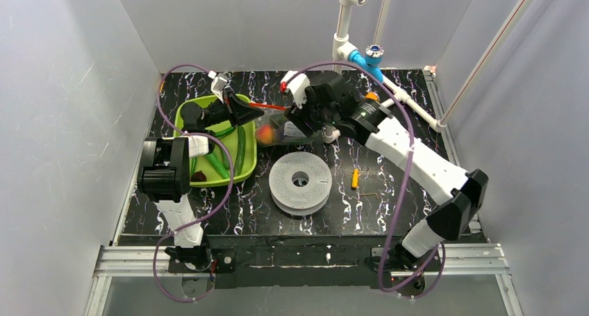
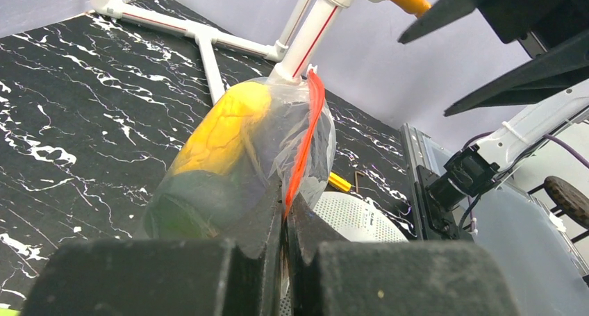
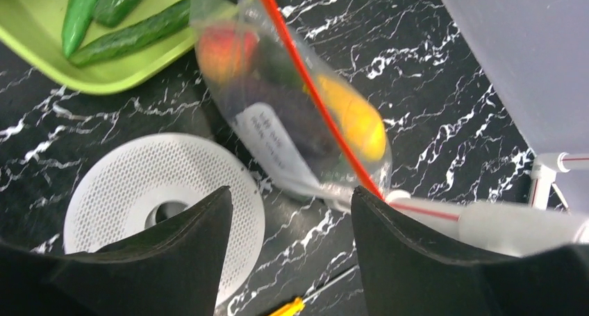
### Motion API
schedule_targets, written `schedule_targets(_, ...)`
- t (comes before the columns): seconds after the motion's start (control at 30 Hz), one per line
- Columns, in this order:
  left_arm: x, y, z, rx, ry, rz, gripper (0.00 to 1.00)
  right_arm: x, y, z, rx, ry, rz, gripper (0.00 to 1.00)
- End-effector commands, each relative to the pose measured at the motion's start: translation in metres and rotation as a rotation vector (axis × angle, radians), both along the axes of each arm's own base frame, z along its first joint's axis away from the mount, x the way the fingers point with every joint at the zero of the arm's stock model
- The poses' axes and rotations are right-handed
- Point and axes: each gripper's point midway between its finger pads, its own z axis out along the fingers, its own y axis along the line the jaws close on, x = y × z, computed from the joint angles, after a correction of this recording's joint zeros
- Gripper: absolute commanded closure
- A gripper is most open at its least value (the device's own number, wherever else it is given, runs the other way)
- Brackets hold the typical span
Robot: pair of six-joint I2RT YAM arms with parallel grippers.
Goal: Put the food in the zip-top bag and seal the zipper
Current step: Place the zipper food storage bag at the center of the board.
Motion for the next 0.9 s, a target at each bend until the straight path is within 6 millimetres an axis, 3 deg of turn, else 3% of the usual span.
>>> schedule_targets(0.0,-0.007,-0.003,0.024,-0.001,-0.111,-0.008,1.0,0.031,0.026,0.033,0.083,-0.112,-0.014,0.29)
schedule_targets(0.27,-0.012,-0.006,0.024,0.006,-0.114,-0.029,1.0,0.057,0.065,0.018,0.089,-0.107,0.089,0.29)
schedule_targets(0.47,-0.015,-0.009,0.026,0.01,-0.115,-0.049,1.0,0.057,0.078,0.005,0.134,-0.027,0.176,0.32)
schedule_targets(0.57,-0.016,-0.01,0.026,0.009,-0.109,-0.057,1.0,0.057,0.081,-0.004,0.141,0.013,0.193,0.41)
schedule_targets(0.73,-0.017,-0.013,0.027,0.008,-0.1,-0.072,1.0,0.054,0.083,-0.016,0.145,0.063,0.203,0.69)
schedule_targets(0.87,-0.02,-0.014,0.032,0.008,-0.11,-0.076,1.0,0.057,0.08,-0.019,0.139,0.063,0.177,0.84)
